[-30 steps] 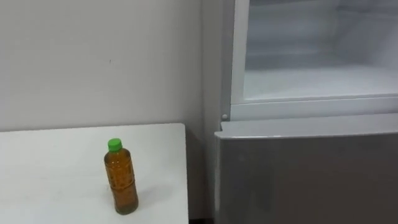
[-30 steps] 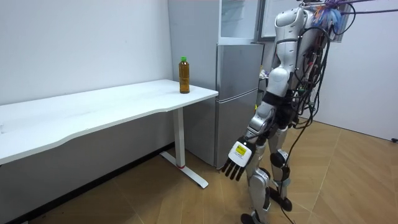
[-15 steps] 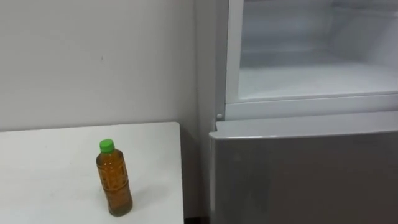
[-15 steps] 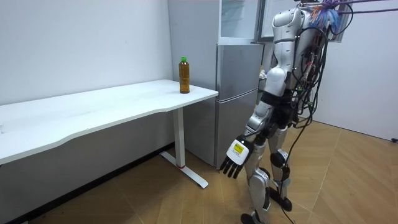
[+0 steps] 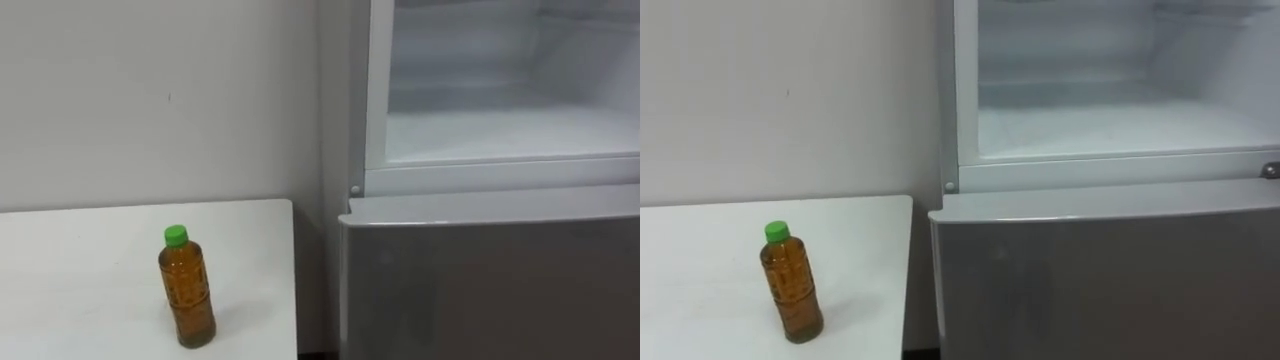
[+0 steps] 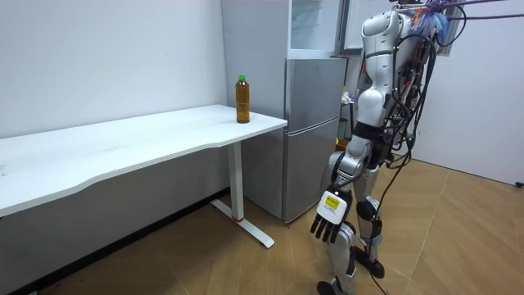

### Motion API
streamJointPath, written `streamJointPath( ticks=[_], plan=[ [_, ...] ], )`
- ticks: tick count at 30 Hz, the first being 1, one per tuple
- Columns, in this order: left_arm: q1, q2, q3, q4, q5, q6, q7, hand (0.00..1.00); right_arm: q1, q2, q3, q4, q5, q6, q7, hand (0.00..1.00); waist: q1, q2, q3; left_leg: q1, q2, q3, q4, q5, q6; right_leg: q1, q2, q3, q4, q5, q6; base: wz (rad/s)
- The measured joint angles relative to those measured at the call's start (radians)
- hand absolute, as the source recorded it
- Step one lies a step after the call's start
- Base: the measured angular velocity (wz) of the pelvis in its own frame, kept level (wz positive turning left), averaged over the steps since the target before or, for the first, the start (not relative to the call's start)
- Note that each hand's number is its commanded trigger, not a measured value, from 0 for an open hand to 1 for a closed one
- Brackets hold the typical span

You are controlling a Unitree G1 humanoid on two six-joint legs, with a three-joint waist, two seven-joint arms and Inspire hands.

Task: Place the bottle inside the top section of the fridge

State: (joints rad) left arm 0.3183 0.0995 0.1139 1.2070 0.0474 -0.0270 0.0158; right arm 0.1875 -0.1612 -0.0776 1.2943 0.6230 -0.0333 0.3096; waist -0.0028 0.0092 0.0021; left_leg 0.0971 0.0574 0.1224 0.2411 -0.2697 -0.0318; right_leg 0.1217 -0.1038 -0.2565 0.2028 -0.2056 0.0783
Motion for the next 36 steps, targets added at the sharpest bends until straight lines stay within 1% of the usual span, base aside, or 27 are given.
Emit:
streamJointPath(
  ticks=[8,10,14,17,19,21,22,23,25,26,27,28,30,32,34,36],
  plan=[
    [-0.005,0.001,0.0,-0.001,0.001,0.0,-0.015,0.0,-0.005,0.0,0.027,-0.007,-0.006,-0.001,0.013,0.0,0.01,-0.007,-0.0005,-0.017,0.0,-0.008,0.016,0.0,0.0,0.0,0.0,-0.013,-0.012,0.0,0.0,0.04],
    [-0.01,0.005,0.0,-0.005,0.001,0.0,-0.036,0.0,-0.005,-0.001,0.043,-0.013,-0.006,-0.001,0.036,0.0,0.011,-0.009,-0.0002,-0.021,0.0,-0.016,0.017,0.0,0.0,0.0,0.0,-0.02,-0.015,0.0,0.0,0.09],
    [-0.011,0.01,0.0,-0.01,0.0,-0.005,-0.053,0.0,-0.005,-0.005,0.079,-0.058,-0.016,-0.002,0.083,0.0,0.018,-0.015,0.0006,-0.023,0.0,-0.016,0.019,0.0,0.0,-0.001,0.001,-0.02,-0.015,-0.001,0.0,0.0],
    [-0.012,0.023,-0.001,-0.011,0.0,-0.015,-0.069,0.0,-0.001,-0.004,0.1,-0.131,-0.056,-0.003,0.129,0.0,0.022,-0.026,0.002,-0.028,0.0,-0.016,0.023,0.0,0.0,-0.002,0.0,-0.022,-0.015,-0.001,0.0,0.01],
    [-0.017,0.035,-0.002,-0.012,0.001,-0.021,-0.071,0.0,-0.004,-0.004,0.104,-0.187,-0.097,-0.011,0.157,0.0,0.022,-0.035,0.0028,-0.038,0.0,-0.016,0.031,0.0,0.0,-0.003,-0.001,-0.031,-0.016,-0.001,0.0,0.1],
    [-0.016,0.037,-0.003,-0.023,0.001,-0.021,-0.073,0.0,0.001,-0.006,0.104,-0.263,-0.147,-0.01,0.162,0.0,0.026,-0.039,0.0042,-0.039,0.001,-0.017,0.032,0.0,0.0,-0.004,-0.001,-0.032,-0.014,-0.001,0.0,0.04],
    [-0.016,0.039,-0.01,-0.029,0.002,-0.021,-0.076,0.0,0.006,-0.006,0.105,-0.333,-0.18,-0.01,0.164,0.0,0.029,-0.039,0.0049,-0.041,0.001,-0.017,0.032,0.0,0.0,-0.006,0.0,-0.033,-0.013,-0.001,0.0,0.0],
    [-0.016,0.04,-0.018,-0.032,0.003,-0.021,-0.077,0.0,0.008,-0.006,0.105,-0.368,-0.196,-0.011,0.168,0.0,0.031,-0.038,0.0049,-0.042,0.001,-0.017,0.032,0.0,0.0,-0.007,0.0,-0.032,-0.014,-0.001,0.0,0.0],
    [-0.015,0.045,-0.021,-0.048,0.007,-0.021,-0.096,0.0,0.011,-0.008,0.113,-0.473,-0.225,-0.03,0.199,0.0,0.041,-0.038,0.0048,-0.04,0.002,-0.017,0.032,0.0,0.0,-0.008,0.001,-0.032,-0.014,0.0,-0.002,0.0],
    [-0.015,0.047,-0.021,-0.048,0.008,-0.023,-0.101,0.0,0.011,-0.009,0.118,-0.495,-0.235,-0.035,0.209,0.0,0.044,-0.038,0.0049,-0.037,0.002,-0.017,0.032,0.0,0.0,-0.008,0.001,-0.032,-0.013,0.0,-0.002,0.0],
    [-0.015,0.049,-0.021,-0.048,0.012,-0.024,-0.112,0.0,0.012,-0.011,0.128,-0.531,-0.237,-0.043,0.228,0.0,0.05,-0.035,0.0032,-0.037,0.002,-0.017,0.032,0.0,0.0,-0.008,0.001,-0.032,-0.012,0.0,-0.002,0.0],
    [-0.015,0.052,-0.021,-0.049,0.012,-0.025,-0.119,0.0,0.016,-0.012,0.137,-0.568,-0.237,-0.044,0.242,0.0,0.059,-0.039,0.0045,-0.036,0.002,-0.017,0.032,0.0,0.0,-0.008,0.001,-0.032,-0.009,0.0,-0.002,0.0],
    [-0.012,0.053,-0.021,-0.058,0.014,-0.027,-0.131,0.0,0.026,-0.013,0.146,-0.632,-0.237,-0.044,0.257,0.0,0.069,-0.035,0.0031,-0.037,0.004,-0.017,0.033,0.0,0.0,-0.015,0.0,-0.035,0.005,0.0,-0.002,0.0],
    [-0.013,0.055,-0.021,-0.07,0.029,-0.027,-0.14,0.0,0.028,-0.016,0.152,-0.706,-0.239,-0.043,0.273,0.0,0.072,-0.033,0.0036,-0.043,0.005,-0.016,0.032,0.0,0.0,-0.021,-0.001,-0.043,0.005,0.0,-0.002,0.0],
    [-0.015,0.06,-0.026,-0.071,0.027,-0.027,-0.143,0.0,0.031,-0.029,0.161,-0.794,-0.229,-0.043,0.292,0.0,0.073,-0.035,0.0041,-0.053,0.005,-0.016,0.032,0.0,0.0,-0.03,-0.001,-0.043,0.01,0.001,-0.002,0.0],
    [-0.014,0.063,-0.032,-0.074,0.026,-0.027,-0.143,0.0,0.033,-0.035,0.161,-0.848,-0.227,-0.04,0.3,0.0,0.08,-0.035,0.004,-0.055,0.006,-0.014,0.032,0.0,0.0,-0.035,-0.002,-0.043,0.018,0.0,-0.002,-0.03]
  ],
)
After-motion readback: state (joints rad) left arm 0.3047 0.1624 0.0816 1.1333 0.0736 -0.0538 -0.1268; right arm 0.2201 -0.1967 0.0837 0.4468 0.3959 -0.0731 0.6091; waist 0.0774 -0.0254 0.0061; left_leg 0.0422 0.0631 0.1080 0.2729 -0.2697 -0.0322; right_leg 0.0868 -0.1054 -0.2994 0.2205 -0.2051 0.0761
